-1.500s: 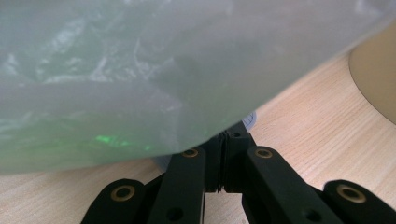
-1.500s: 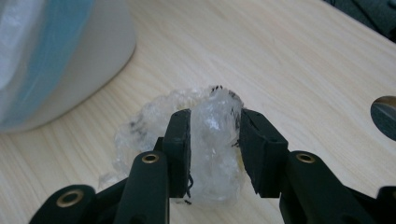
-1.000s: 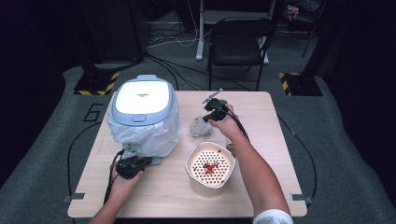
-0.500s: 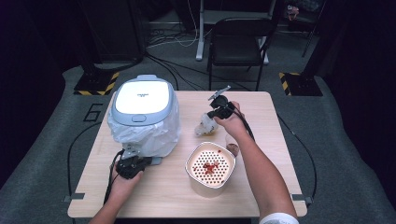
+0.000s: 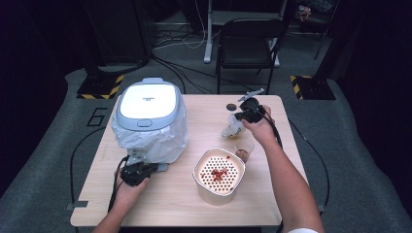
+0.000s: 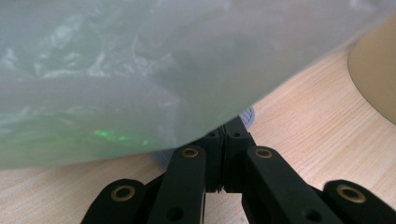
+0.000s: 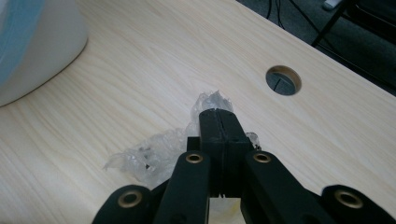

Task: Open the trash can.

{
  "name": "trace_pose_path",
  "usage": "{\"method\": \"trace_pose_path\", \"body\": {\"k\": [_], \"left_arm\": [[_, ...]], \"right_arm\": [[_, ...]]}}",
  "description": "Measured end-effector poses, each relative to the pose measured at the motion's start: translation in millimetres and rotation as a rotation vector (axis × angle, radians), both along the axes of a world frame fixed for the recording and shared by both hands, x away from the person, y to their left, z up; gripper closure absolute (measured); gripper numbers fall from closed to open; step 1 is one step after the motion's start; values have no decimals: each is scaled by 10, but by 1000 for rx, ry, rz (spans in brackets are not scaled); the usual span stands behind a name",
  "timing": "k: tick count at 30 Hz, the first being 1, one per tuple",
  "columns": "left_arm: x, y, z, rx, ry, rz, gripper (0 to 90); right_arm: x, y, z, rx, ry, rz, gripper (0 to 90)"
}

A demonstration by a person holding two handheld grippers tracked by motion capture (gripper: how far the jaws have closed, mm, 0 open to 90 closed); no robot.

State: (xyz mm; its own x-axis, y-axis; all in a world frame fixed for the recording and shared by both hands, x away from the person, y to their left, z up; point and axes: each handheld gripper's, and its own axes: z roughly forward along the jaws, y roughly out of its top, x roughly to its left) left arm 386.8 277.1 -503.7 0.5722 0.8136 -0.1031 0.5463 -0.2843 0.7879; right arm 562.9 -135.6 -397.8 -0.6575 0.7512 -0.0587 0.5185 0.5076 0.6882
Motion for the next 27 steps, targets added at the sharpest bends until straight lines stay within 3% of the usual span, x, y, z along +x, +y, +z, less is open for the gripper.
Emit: {"method": "trace_pose_path", "body": {"k": [7, 17, 22, 27], "left_arm": [[0, -1, 1, 0, 0, 1, 887], [0, -1, 1, 1, 1, 1, 887], [0, -1, 4, 2, 3, 0, 887], [-1, 3, 9, 19, -12, -1, 887]], "right_arm": [[-61, -206, 33, 5, -13, -45, 900], [-269, -660, 0, -1, -16, -108, 900], [-412, -771, -55, -19, -4, -126, 900], [-659, -923, -124, -35, -7, -135, 900]]}}
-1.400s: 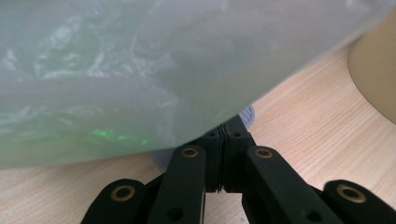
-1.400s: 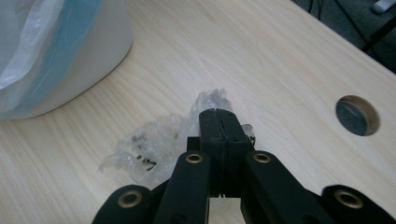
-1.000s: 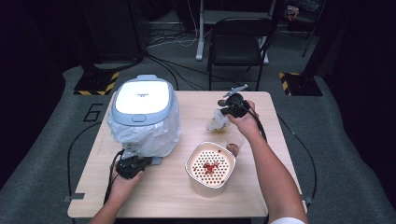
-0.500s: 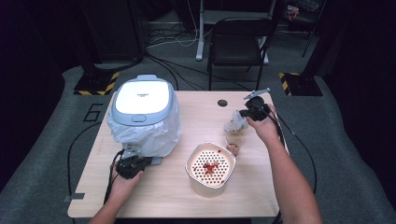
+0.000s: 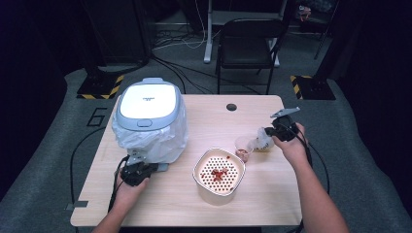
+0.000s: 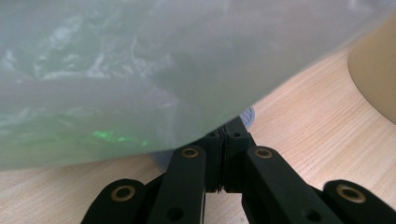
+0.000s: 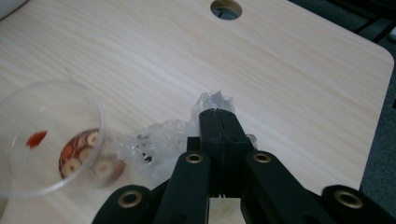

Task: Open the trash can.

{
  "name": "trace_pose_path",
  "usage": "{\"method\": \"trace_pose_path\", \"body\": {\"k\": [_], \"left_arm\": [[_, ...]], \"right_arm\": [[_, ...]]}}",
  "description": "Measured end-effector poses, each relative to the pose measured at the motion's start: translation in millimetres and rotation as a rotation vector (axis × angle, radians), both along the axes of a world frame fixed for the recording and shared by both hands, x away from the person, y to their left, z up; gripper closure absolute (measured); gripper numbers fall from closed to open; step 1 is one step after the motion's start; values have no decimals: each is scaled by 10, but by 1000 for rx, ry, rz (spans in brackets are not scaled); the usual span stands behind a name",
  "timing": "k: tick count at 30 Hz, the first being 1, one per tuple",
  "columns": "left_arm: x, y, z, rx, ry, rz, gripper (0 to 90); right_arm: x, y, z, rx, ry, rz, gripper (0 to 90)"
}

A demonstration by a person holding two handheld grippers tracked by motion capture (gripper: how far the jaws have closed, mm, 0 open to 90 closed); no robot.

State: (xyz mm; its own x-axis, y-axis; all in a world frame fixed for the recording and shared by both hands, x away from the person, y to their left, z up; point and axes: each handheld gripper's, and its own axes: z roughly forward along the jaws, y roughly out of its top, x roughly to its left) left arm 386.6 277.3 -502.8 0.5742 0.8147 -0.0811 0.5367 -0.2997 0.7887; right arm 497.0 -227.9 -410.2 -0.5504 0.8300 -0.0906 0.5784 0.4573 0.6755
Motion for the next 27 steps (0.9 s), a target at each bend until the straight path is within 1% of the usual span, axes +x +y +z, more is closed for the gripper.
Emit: {"method": "trace_pose_path", "body": {"k": [1, 2, 3, 4, 5, 6, 8, 9, 10, 11, 12, 13, 14, 15, 16, 17, 18, 19, 20, 21, 22, 23, 24, 25, 27], "left_arm": [[1, -6, -6, -16, 11, 1, 887], [-1, -8, -7, -19, 13, 4, 887], [-1, -8, -7, -19, 13, 4, 887], [1, -6, -6, -15, 12, 2, 887], [-2, -10, -6, -18, 14, 6, 887], [-1, -9, -6, -18, 14, 5, 887], [0, -9, -5, -17, 14, 3, 887], [0, -7, -5, -15, 13, 4, 887], [0, -7, -5, -15, 13, 4, 887], [-1, -10, -5, -19, 16, 6, 887], [-1, -10, -5, -19, 16, 6, 887], [-1, -10, -5, -20, 16, 7, 887], [-1, -9, -5, -19, 16, 6, 887], [0, -9, -5, -19, 16, 5, 887], [0, -9, -5, -19, 16, 5, 887], [1, -6, -4, -18, 15, 4, 887], [2, -6, -4, -18, 15, 4, 887], [2, -5, -4, -19, 15, 2, 887], [3, -5, -5, -20, 16, 2, 887], [3, -5, -5, -20, 16, 2, 887], [3, -5, -5, -22, 16, 3, 887], [3, -6, -6, -24, 16, 3, 887], [1, -7, -6, -25, 17, 4, 887], [1, -7, -6, -25, 17, 5, 887], [1, -6, -6, -25, 17, 4, 887]], "right_arm": [[-43, -28, -12, -3, 5, -6, 900], [-75, -46, -21, 4, 8, -15, 900], [-75, -46, -21, 4, 8, -15, 900], [-113, -79, -34, 8, 11, -15, 900], [-192, -133, -64, 21, 23, -16, 900], [-232, -158, -81, 22, 32, -13, 900], [-262, -179, -104, 27, 32, -15, 900], [-318, -230, -164, 48, 46, -18, 900], [-318, -230, -164, 48, 46, -18, 900], [-350, -259, -233, 75, 53, -32, 876], [-350, -259, -233, 75, 53, -32, 876], [-365, -273, -285, 75, 71, -30, 815], [-373, -273, -310, 77, 70, -32, 761], [-379, -268, -332, 80, 57, -38, 707], [-379, -268, -332, 80, 57, -38, 707], [-395, -266, -352, 78, 36, -48, 606], [-408, -257, -354, 93, 37, -61, 572], [-407, -264, -364, 95, 18, -47, 525], [-412, -251, -375, 105, 9, -48, 494], [-412, -251, -375, 105, 9, -48, 494], [-414, -234, -385, 112, 5, -54, 457], [-412, -219, -402, 123, 4, -50, 397], [-402, -198, -429, 129, 6, -47, 354], [-403, -181, -441, 140, 9, -55, 330], [-385, -161, -476, 127, 9, -48, 280]]}}
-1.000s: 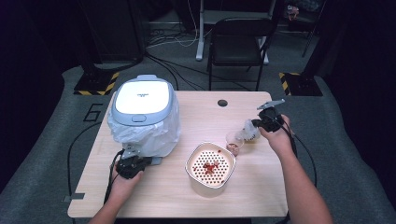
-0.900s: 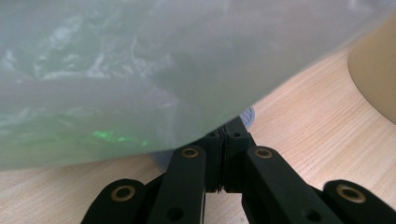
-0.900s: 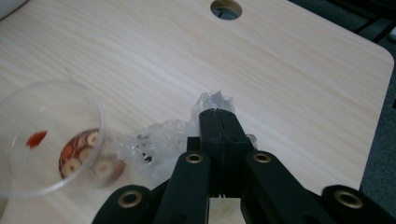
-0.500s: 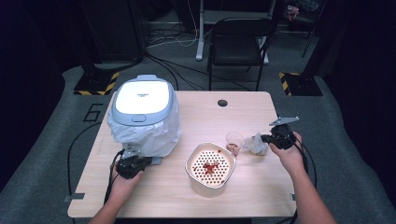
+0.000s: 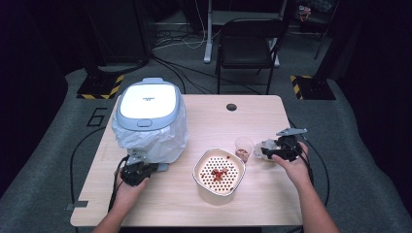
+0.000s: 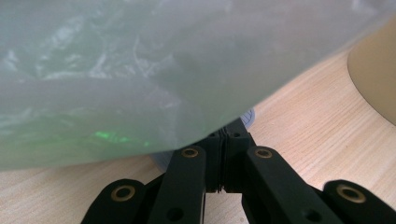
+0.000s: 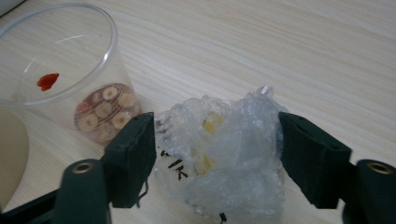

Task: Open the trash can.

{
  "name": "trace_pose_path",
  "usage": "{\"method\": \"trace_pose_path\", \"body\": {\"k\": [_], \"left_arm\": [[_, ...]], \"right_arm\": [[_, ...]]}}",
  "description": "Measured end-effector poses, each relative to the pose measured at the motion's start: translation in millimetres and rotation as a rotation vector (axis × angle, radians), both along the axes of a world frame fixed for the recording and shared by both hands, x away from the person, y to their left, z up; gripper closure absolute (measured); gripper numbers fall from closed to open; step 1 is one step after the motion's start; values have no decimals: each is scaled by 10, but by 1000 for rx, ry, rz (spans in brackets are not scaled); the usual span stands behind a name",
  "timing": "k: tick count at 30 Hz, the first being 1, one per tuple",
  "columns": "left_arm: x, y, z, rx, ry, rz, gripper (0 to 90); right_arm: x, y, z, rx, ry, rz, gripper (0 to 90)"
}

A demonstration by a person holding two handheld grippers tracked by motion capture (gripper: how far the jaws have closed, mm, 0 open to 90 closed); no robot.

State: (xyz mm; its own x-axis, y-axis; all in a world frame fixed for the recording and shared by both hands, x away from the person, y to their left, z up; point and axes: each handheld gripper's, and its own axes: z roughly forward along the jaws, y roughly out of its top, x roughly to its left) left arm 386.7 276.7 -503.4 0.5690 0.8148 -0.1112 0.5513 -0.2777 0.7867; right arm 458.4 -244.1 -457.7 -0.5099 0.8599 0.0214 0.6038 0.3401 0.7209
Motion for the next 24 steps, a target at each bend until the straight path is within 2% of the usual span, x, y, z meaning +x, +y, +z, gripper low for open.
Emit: {"method": "trace_pose_path", "body": {"k": [5, 8, 9, 13, 17, 18, 23, 24], "left_arm": [[-1, 0, 0, 2, -1, 0, 886], [-1, 0, 0, 1, -1, 0, 887], [-1, 0, 0, 1, -1, 1, 886], [0, 3, -2, -2, 0, -1, 886], [0, 5, -2, -4, 0, -1, 887], [0, 4, -2, -4, 0, -1, 886], [1, 5, -3, -3, -1, -3, 886], [1, 6, -3, -2, -1, -3, 886]], "right_arm": [[35, 59, -104, -6, 10, -13, 237], [70, 58, -188, -23, 28, 0, 232], [75, 77, -212, -15, 42, -20, 225], [112, 101, -309, -39, 73, -34, 198], [140, 106, -358, -39, 63, -27, 201], [144, 113, -373, -25, 73, -35, 201], [158, 123, -454, -27, 70, -48, 195], [161, 117, -460, -36, 62, -33, 196]]}}
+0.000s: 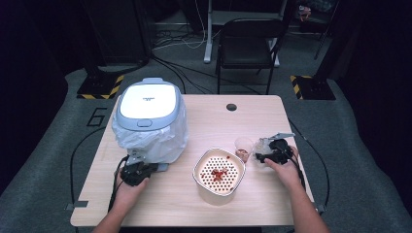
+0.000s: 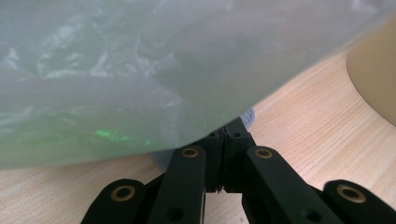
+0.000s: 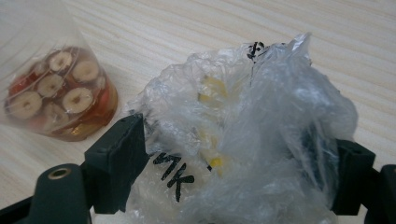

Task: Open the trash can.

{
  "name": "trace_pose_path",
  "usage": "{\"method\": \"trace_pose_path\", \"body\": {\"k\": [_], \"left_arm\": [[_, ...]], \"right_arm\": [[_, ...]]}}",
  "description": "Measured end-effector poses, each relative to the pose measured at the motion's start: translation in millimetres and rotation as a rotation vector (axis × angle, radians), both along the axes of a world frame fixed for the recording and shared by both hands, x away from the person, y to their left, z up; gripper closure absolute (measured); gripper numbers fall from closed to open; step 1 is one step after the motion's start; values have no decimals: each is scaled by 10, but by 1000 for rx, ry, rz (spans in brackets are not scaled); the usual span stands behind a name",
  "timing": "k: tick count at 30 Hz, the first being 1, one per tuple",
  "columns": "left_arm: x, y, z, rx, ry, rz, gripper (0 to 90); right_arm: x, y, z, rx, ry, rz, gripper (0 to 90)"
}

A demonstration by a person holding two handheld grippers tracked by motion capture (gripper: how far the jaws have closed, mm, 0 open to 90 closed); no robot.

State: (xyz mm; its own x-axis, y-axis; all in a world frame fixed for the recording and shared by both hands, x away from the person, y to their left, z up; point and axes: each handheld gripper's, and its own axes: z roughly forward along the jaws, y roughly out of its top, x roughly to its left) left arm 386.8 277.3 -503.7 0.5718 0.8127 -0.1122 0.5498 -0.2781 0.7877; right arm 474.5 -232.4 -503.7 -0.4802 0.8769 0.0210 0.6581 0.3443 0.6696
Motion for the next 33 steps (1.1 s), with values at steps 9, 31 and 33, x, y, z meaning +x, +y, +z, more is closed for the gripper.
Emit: {"method": "trace_pose_path", "body": {"k": [9, 31, 33], "left_arm": [[-3, -7, -1, 5, -2, 4, 887], [16, -111, -97, 47, 27, -6, 900], [15, -111, -111, 21, 35, 1, 900]], "right_arm": [[1, 50, -55, -47, -16, -31, 297], [-40, -34, -27, -31, -2, -20, 767], [-49, -45, -4, -19, 8, -15, 779]]}}
